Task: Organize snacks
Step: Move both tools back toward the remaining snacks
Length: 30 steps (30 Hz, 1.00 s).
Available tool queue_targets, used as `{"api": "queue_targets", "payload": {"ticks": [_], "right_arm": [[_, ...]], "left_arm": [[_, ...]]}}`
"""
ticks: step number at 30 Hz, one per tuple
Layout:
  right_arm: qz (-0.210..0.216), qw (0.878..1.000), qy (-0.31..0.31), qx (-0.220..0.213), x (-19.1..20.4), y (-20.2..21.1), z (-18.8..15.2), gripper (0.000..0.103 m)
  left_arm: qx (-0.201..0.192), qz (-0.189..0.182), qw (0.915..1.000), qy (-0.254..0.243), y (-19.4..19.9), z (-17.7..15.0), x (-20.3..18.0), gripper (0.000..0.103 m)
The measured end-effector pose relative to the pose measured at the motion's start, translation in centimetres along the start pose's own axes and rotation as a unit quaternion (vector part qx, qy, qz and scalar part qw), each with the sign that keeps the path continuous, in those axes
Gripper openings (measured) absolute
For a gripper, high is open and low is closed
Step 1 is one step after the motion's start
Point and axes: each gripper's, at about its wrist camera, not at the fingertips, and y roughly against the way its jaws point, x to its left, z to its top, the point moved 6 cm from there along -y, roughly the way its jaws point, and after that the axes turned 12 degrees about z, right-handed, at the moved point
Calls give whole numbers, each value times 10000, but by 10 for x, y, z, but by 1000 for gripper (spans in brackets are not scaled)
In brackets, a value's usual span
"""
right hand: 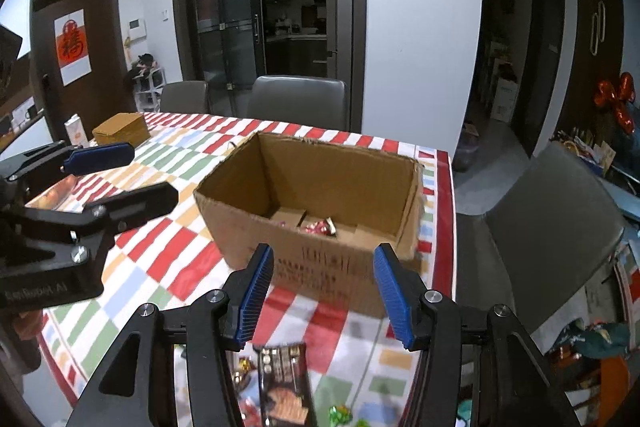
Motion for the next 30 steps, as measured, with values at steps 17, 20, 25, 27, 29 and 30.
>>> {"api": "queue_targets", "payload": {"ticks": [17,20,25,27,29,30], "right_arm": [[-221,9990,-89,381,3,15,-87,53],[-267,9983,-158,490,3,12,-104,53],[-300,9968,-339,659,0,6,-129,53],[-299,9960,-408,735,-1,2,-139,53],[-291,9952,-473,803,-3,-1,-146,53],[-289,9948,-500,840,-4,-3,-149,53]], "left_arm": [[481,-329,9981,-191,10,-87,-38,72],[624,-396,9971,-204,5,-102,-42,71],[723,-533,9956,-258,-5,-125,-49,71],[758,-565,9951,-299,-10,-132,-52,71],[836,-616,9941,-306,-16,-138,-55,71],[868,-637,9937,-303,-19,-140,-57,70]]}}
